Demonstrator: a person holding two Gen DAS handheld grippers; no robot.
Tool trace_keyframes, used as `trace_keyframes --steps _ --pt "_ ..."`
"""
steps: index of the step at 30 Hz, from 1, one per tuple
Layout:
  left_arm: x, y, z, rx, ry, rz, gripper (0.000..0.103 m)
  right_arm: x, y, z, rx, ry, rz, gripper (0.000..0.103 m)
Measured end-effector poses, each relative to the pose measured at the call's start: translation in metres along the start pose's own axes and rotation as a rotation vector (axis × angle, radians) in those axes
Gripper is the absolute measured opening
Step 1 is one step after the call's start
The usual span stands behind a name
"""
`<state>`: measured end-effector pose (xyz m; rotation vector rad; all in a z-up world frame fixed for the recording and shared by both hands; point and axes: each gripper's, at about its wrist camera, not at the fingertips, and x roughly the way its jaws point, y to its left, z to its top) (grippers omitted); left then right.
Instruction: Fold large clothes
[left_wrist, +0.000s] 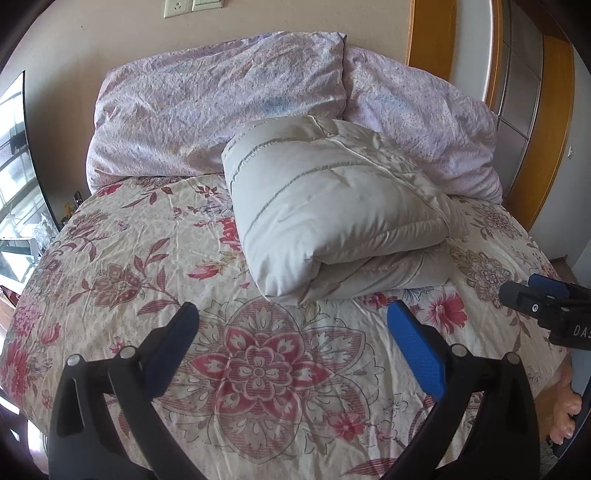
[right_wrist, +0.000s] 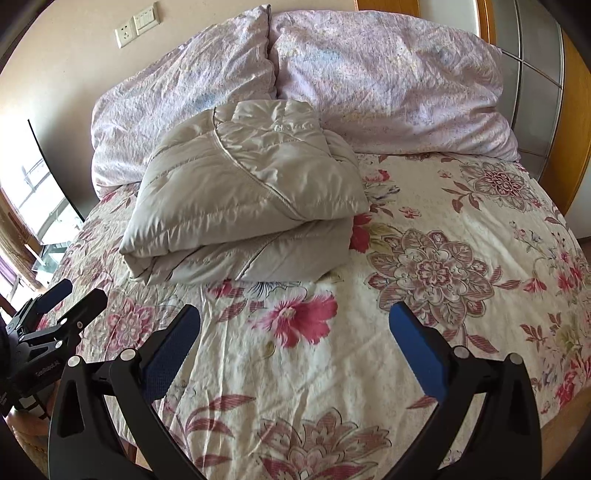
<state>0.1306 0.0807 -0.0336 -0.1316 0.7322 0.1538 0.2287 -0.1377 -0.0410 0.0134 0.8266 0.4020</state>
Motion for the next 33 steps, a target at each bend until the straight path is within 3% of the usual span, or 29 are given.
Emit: trace_keyframes --steps 33 --pt "-0.027 -0.013 0.001 -0.010 0.026 -0.075 0.101 -0.038 0.009 -0.008 -0.030 0.014 0.056 0.102"
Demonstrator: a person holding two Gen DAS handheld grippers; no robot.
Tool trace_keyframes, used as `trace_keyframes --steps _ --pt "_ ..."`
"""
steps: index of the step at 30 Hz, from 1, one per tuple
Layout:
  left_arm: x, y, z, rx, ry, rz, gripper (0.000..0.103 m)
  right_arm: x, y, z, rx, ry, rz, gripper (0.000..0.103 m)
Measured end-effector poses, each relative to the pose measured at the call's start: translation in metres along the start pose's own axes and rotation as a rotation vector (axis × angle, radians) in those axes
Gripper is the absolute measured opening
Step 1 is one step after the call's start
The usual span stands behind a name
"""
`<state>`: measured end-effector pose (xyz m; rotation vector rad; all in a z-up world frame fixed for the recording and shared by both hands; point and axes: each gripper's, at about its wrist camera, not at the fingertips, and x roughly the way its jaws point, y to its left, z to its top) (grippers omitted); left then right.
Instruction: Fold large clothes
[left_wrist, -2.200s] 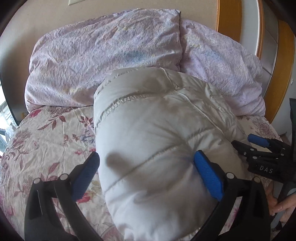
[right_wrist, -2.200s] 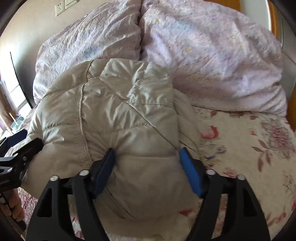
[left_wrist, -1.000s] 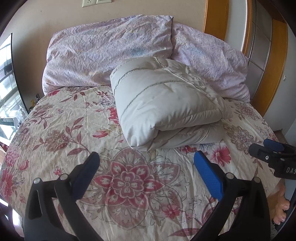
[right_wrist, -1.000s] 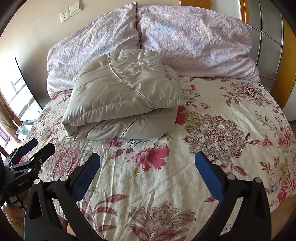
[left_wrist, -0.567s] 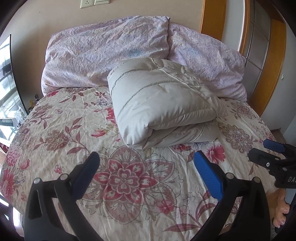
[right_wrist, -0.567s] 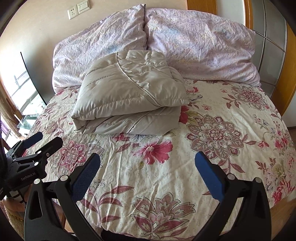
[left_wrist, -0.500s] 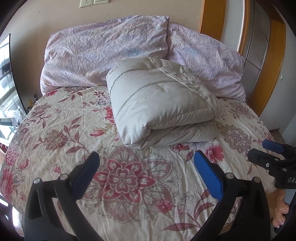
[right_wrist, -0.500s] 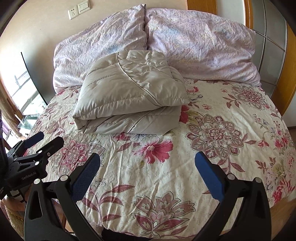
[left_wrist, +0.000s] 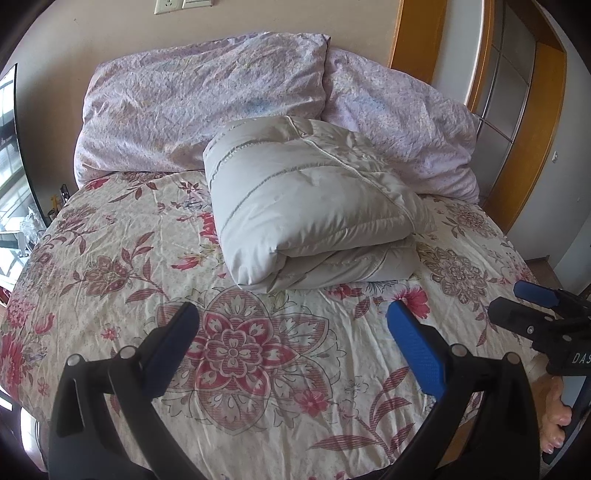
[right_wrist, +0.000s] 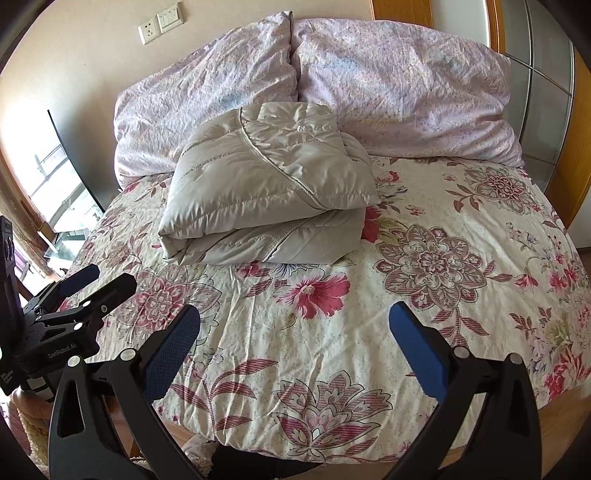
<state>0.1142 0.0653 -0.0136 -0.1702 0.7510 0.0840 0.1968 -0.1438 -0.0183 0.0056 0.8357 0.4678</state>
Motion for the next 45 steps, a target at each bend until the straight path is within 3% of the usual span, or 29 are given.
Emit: trace_keyframes --steps 45 --pt "0.0014 -0.0019 0.0014 -0.001 0.019 -0.036 0.101 0.0021 -0.0031 -0.0004 0.009 0.008 -0.001 0.102"
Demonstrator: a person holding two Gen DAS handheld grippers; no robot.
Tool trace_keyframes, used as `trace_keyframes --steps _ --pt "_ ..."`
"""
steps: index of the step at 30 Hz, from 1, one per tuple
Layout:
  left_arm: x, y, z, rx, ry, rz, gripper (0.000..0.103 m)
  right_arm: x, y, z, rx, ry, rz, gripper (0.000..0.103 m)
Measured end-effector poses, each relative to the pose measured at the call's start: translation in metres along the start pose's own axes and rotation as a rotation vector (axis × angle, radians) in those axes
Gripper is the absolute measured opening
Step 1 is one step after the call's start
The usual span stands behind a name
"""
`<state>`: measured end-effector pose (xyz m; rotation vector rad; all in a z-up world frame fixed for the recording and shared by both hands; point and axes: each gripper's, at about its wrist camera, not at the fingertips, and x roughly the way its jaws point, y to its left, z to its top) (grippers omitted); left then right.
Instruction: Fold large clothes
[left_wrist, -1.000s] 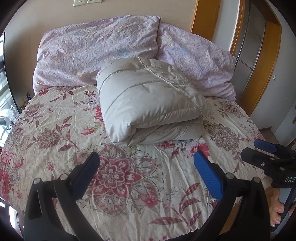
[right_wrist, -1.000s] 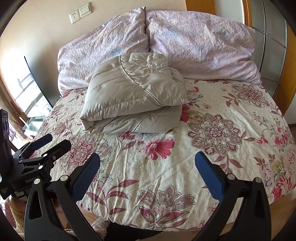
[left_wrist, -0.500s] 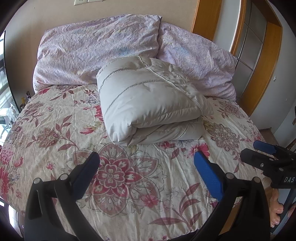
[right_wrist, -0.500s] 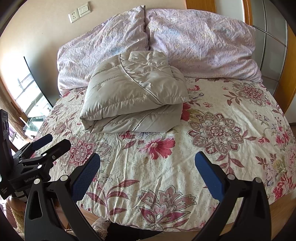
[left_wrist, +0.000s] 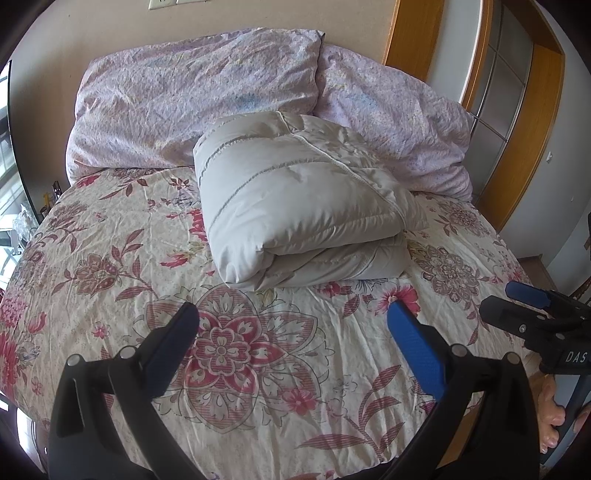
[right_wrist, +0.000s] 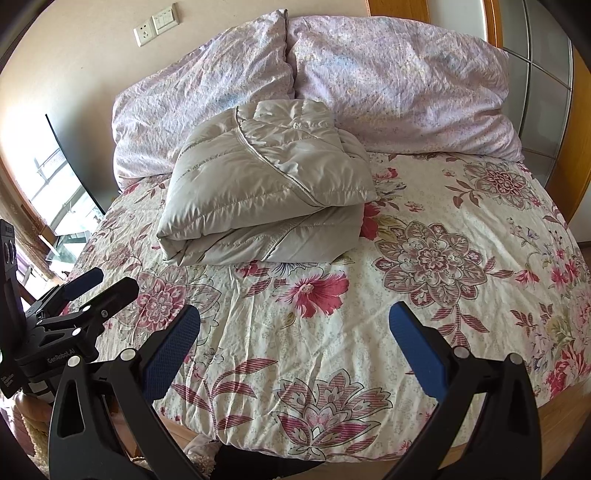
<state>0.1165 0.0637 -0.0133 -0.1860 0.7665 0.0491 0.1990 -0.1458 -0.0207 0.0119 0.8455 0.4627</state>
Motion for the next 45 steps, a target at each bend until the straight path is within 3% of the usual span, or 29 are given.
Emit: trace_keyframes --steps 45 --pt "0.0025 -0.0022 0.0043 0.006 -0.021 0.013 0.101 0.0053 -0.0070 -0.0004 0.018 0.007 0.002 0.102"
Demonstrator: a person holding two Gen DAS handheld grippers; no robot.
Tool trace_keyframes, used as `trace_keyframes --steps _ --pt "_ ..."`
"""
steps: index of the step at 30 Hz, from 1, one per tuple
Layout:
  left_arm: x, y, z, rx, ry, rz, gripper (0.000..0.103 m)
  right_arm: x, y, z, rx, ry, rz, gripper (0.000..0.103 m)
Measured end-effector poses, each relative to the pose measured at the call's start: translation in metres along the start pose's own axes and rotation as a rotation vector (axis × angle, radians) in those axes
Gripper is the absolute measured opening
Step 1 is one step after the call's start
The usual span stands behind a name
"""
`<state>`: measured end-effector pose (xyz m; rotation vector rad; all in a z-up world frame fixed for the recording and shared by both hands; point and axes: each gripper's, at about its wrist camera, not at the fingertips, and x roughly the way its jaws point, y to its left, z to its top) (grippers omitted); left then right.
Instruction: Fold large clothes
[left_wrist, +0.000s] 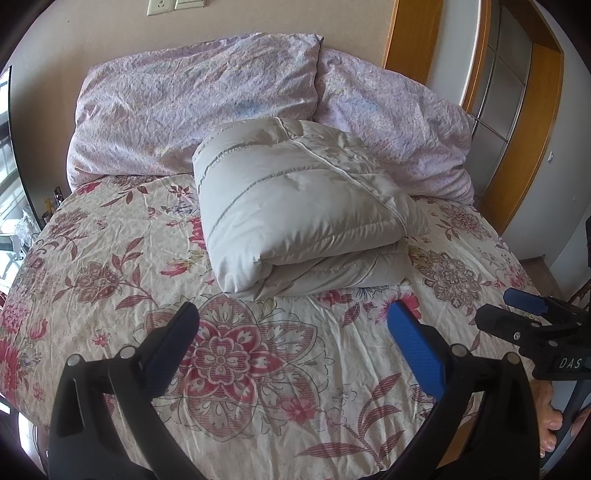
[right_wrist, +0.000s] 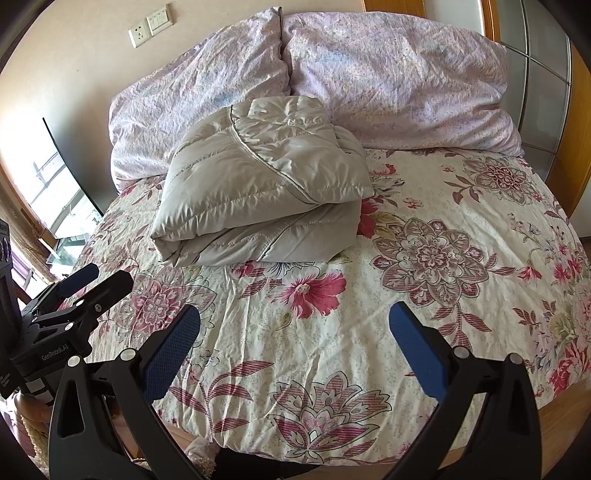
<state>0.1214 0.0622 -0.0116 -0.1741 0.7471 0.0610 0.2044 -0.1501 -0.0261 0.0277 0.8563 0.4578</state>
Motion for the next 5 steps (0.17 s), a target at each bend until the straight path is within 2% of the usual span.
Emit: trace_keyframes --steps 5 --pt "-0.0009 -0.0006 -0.0006 0.006 -0.004 0.007 0.101 0.0001 0.0004 -0.0005 0.002 -0.001 0.000 0.102"
